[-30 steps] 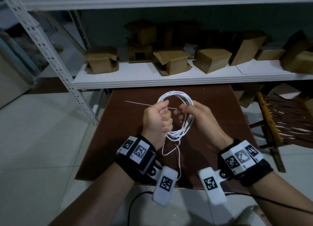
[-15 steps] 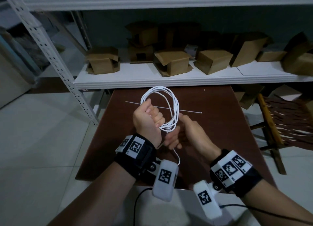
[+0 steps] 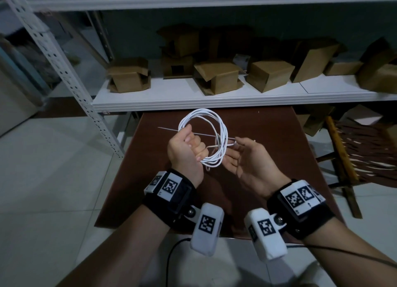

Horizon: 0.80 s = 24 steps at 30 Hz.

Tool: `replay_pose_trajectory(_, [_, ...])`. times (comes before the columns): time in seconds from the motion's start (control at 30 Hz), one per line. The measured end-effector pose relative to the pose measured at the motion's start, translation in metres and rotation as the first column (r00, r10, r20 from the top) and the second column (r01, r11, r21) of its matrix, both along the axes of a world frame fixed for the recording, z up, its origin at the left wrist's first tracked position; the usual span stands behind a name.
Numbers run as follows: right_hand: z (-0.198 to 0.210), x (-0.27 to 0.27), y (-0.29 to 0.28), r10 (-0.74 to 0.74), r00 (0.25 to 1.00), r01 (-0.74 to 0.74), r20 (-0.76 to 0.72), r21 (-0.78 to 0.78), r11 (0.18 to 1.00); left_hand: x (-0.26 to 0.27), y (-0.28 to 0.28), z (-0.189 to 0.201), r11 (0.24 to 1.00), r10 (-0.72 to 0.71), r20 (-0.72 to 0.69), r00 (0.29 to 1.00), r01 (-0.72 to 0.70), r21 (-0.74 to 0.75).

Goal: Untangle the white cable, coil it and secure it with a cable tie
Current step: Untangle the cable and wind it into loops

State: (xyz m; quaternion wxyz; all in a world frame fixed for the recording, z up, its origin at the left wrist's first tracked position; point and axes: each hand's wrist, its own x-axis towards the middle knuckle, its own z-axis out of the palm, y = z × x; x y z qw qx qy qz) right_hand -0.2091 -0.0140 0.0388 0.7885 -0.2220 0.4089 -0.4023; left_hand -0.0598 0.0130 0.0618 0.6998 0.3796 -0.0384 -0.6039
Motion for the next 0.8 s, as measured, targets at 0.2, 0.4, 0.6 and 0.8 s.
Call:
replay_pose_trajectory(0.2, [-0.006,-0.004,-0.005,-0.277,0.958,0.272,-0.074,-0.068,0.96,0.001,0.0,0.0,1.0,-0.015,0.02,1.0,0.014,0.021])
replay_pose_trajectory(0.4, [-0.007,-0.021,-0.015,-0.603,0.787,0.604,-0.131,-0.035,0.796,0.006,0.001,0.001,1.0,-0.004,0.006,1.0,0.004,-0.003])
replay_pose_trajectory(0.6, [-0.01,-0.01,-0.008,-0.47,0.875,0.478,-0.115,0.051,0.877,0.003,0.001,0.002,1.0,-0.009,-0.005,1.0,0.009,-0.019])
replay_pose_trajectory(0.8, [-0.013,0.003,0.004,-0.174,0.962,0.211,-0.209,0.169,0.963,0.002,0.001,0.0,1.0,0.003,0.01,1.0,-0.003,-0.015])
